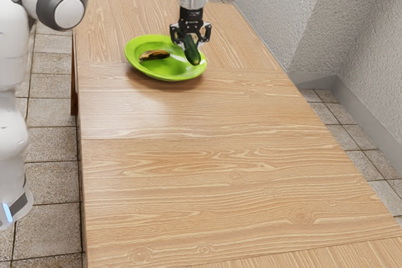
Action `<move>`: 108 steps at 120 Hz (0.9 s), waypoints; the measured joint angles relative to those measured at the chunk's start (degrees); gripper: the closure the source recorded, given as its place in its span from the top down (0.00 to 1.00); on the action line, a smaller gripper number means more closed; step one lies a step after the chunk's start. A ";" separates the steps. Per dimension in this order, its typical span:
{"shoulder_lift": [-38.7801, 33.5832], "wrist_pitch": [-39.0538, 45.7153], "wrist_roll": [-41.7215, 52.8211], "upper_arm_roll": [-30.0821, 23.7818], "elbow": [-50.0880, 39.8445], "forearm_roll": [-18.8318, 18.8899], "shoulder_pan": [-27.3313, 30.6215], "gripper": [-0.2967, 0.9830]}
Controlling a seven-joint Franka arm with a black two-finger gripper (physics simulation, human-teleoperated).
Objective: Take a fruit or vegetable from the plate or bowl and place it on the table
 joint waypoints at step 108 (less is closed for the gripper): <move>-7.18 -4.80 -33.98 -8.72 9.67 12.54 -22.89 0.75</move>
